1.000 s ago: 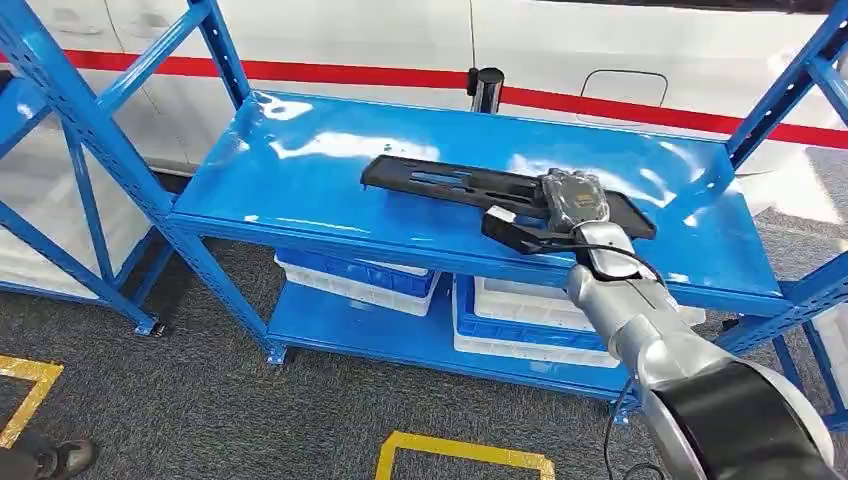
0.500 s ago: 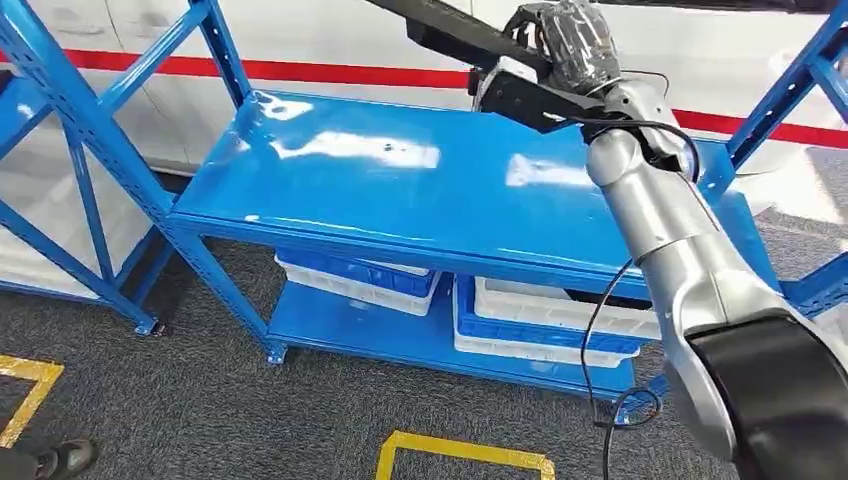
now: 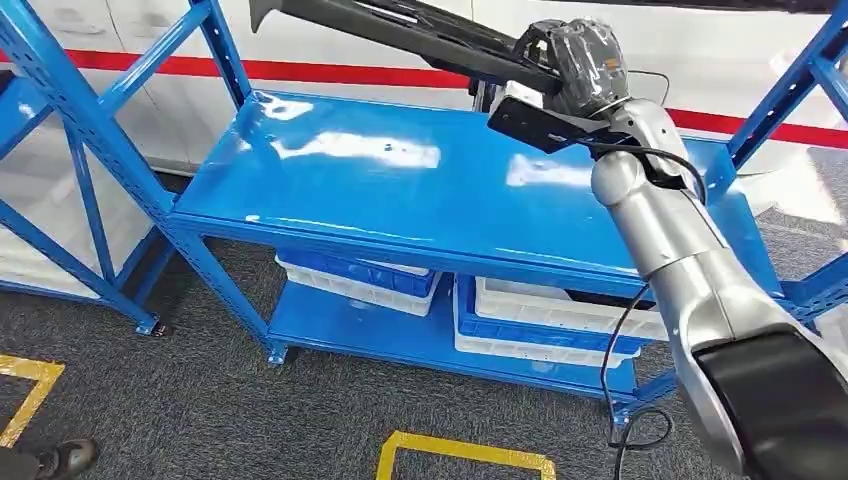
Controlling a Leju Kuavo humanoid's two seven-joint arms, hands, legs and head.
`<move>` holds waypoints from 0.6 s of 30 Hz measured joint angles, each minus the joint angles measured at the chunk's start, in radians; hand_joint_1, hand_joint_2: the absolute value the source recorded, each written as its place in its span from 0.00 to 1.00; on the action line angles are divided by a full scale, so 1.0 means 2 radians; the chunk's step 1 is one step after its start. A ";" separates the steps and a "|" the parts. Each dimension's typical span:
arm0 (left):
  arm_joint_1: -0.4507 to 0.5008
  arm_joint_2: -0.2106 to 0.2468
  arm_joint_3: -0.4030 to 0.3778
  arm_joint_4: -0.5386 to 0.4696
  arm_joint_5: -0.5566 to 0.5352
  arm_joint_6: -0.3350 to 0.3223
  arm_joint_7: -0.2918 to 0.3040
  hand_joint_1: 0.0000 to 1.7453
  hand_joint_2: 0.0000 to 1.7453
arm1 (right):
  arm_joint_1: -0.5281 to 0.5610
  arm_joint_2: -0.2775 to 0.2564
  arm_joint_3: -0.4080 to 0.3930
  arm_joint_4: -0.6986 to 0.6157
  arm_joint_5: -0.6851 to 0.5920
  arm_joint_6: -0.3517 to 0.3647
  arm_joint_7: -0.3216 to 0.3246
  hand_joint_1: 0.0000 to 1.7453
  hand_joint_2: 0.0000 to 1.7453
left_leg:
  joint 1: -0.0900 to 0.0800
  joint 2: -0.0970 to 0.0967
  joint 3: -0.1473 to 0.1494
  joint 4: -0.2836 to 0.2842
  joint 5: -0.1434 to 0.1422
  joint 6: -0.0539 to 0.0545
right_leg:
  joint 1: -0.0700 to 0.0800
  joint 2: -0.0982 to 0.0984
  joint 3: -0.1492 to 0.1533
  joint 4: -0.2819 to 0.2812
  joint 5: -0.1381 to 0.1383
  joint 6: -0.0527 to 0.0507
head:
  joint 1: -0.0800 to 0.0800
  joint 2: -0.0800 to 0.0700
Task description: Take the parts from the cabinet and place them on the table.
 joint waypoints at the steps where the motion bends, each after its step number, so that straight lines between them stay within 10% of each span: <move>1: 0.000 0.000 -0.001 0.000 0.000 0.000 0.000 0.00 1.00 | 0.001 -0.001 0.001 0.000 -0.001 -0.001 0.000 0.97 1.00 | -0.001 0.000 0.000 0.000 0.000 0.001 | -0.001 0.000 0.000 0.000 0.000 0.000 | 0.000 0.000; 6: 0.000 0.000 -0.005 0.000 -0.004 0.000 -0.001 0.00 1.00 | 0.003 -0.005 0.005 0.001 -0.004 -0.006 0.000 0.97 1.00 | 0.004 0.002 0.006 -0.013 0.010 0.010 | 0.002 -0.001 -0.004 0.002 -0.001 0.007 | 0.001 0.000; 11: 0.000 0.000 -0.006 0.000 -0.005 -0.001 -0.001 0.00 1.00 | 0.008 -0.010 0.006 0.005 -0.007 -0.006 0.000 0.97 1.00 | 0.005 0.004 0.005 -0.013 0.012 0.012 | -0.003 -0.002 -0.072 0.167 -0.070 0.006 | 0.002 0.000; 13: 0.000 0.000 -0.006 0.000 -0.005 -0.001 -0.001 0.00 1.00 | 0.012 -0.012 0.007 0.008 -0.007 -0.006 0.000 0.97 1.00 | 0.007 0.004 0.006 -0.013 0.012 0.010 | -0.006 -0.003 -0.055 0.138 -0.051 0.015 | 0.002 0.000; 15: 0.000 -0.001 -0.006 0.000 -0.005 -0.001 -0.001 0.00 1.00 | 0.011 -0.012 0.007 0.010 -0.008 -0.007 0.000 0.97 1.00 | 0.009 0.004 0.005 -0.007 0.008 0.004 | -0.012 -0.008 -0.005 0.041 -0.017 0.027 | 0.002 0.000; 16: 0.000 0.000 -0.006 0.000 -0.005 -0.001 -0.001 0.00 1.00 | 0.010 -0.012 0.007 0.010 -0.008 -0.008 0.000 0.97 1.00 | 0.006 0.004 0.001 -0.003 0.005 -0.001 | -0.012 -0.010 0.017 0.012 -0.019 0.027 | 0.004 0.000; 18: -0.001 0.000 -0.006 0.000 -0.005 0.000 -0.001 0.00 1.00 | 0.012 -0.009 0.009 0.013 -0.008 -0.012 0.000 0.97 1.00 | 0.006 0.003 -0.002 0.002 0.006 -0.006 | -0.007 -0.003 0.011 0.016 -0.018 0.020 | 0.004 0.000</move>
